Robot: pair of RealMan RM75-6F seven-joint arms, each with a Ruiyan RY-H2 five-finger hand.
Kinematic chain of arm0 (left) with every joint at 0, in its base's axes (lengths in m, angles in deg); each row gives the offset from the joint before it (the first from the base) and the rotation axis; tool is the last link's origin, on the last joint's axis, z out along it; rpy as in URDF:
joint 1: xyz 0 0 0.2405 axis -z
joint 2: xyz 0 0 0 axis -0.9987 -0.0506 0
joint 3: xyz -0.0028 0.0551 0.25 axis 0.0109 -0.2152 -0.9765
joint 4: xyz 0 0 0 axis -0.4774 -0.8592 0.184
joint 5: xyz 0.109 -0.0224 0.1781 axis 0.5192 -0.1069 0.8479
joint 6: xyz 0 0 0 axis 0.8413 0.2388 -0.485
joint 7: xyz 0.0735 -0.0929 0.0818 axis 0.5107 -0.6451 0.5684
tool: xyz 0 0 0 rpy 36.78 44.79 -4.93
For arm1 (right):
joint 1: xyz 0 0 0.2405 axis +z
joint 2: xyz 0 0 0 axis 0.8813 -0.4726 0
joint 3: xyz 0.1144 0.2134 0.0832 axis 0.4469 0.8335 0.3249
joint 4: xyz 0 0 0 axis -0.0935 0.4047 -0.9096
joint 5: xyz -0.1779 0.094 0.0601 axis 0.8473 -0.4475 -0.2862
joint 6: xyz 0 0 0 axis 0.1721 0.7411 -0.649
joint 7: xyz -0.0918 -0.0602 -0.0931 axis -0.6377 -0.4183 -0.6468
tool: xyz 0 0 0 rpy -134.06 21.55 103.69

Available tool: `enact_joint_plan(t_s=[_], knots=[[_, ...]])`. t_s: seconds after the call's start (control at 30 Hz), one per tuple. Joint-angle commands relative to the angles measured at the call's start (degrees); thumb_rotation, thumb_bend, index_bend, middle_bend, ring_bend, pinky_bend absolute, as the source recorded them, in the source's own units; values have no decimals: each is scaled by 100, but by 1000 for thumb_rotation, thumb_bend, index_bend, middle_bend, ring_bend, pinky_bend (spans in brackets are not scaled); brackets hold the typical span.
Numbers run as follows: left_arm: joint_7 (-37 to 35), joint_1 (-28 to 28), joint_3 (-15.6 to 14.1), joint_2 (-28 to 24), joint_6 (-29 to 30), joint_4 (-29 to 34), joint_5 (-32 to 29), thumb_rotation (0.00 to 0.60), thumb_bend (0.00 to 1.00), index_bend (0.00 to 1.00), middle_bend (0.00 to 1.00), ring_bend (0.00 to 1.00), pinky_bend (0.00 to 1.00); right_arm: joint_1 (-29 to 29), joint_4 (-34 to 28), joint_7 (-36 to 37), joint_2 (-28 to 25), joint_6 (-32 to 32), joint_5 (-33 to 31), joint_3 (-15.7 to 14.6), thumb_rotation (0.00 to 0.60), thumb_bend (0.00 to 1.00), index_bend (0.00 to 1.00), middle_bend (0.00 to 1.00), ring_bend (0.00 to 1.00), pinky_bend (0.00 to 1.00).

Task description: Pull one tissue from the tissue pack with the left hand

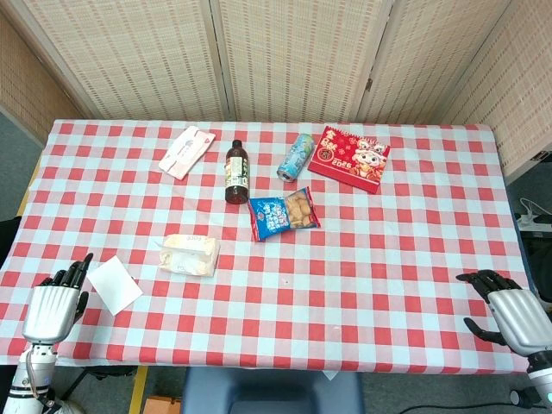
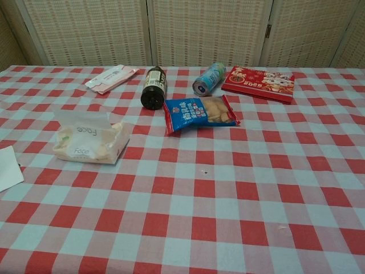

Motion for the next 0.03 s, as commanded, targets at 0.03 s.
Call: enact_joint_plan(t_s=[0.03], knots=[[-11,-45,-42,-31,96,51,132,600,441,90,251,381,639,7,12,9,9,8,-17,18,600,194,240,244,144,287]])
